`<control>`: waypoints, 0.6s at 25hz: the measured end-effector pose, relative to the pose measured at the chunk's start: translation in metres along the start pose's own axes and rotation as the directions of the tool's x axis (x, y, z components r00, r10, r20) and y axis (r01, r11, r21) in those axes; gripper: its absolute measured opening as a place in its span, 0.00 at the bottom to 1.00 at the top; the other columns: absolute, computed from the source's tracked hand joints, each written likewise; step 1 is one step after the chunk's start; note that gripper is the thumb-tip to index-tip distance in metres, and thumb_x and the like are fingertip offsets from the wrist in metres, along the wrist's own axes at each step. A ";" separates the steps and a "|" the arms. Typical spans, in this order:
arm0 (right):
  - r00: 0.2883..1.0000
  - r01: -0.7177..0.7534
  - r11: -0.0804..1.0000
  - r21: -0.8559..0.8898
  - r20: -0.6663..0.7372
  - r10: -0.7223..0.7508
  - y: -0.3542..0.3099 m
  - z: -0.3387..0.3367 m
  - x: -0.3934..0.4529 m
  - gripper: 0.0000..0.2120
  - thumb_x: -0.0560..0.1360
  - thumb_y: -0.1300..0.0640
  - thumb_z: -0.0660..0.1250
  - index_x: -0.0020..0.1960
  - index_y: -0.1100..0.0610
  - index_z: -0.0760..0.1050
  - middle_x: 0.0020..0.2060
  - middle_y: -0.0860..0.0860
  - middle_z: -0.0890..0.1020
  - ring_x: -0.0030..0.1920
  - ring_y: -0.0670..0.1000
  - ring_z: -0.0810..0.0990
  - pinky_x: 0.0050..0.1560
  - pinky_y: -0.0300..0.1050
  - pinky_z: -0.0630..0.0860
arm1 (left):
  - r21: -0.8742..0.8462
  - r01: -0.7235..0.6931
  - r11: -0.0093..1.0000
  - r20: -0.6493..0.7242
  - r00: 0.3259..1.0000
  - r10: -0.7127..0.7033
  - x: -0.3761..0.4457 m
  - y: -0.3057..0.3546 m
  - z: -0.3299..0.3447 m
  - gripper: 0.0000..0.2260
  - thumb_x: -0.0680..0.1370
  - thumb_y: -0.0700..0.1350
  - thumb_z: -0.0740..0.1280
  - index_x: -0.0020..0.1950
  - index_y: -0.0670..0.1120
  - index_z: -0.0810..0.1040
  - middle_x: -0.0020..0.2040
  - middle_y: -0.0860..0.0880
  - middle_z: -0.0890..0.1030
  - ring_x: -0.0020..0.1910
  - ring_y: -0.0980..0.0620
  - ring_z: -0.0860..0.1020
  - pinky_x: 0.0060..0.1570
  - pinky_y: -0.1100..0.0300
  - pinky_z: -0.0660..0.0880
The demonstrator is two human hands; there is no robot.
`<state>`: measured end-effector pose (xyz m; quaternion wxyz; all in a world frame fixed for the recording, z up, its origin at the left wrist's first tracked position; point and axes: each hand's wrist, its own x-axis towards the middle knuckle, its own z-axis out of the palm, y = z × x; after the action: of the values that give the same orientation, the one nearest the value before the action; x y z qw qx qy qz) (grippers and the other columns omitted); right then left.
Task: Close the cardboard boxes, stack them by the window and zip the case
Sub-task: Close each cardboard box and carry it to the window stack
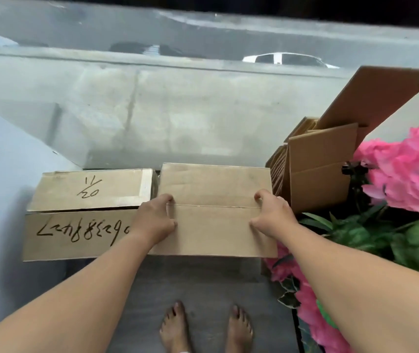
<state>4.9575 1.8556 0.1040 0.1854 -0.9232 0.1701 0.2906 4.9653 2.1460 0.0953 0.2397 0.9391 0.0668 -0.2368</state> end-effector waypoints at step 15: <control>0.989 0.037 0.999 0.031 -0.141 -0.033 0.014 0.048 0.020 0.24 0.73 0.55 0.73 0.65 0.48 0.68 0.56 0.54 0.71 0.58 0.61 0.75 0.57 0.53 0.75 | 0.186 -0.062 0.981 0.019 0.998 0.060 0.022 -0.014 0.040 0.21 0.72 0.43 0.70 0.63 0.47 0.68 0.49 0.39 0.78 0.50 0.37 0.76 0.44 0.52 0.70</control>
<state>4.9450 1.8607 0.0522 0.1933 -0.9410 0.1713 0.2188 4.9652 2.1391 0.0481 0.1584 0.9575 0.0138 -0.2408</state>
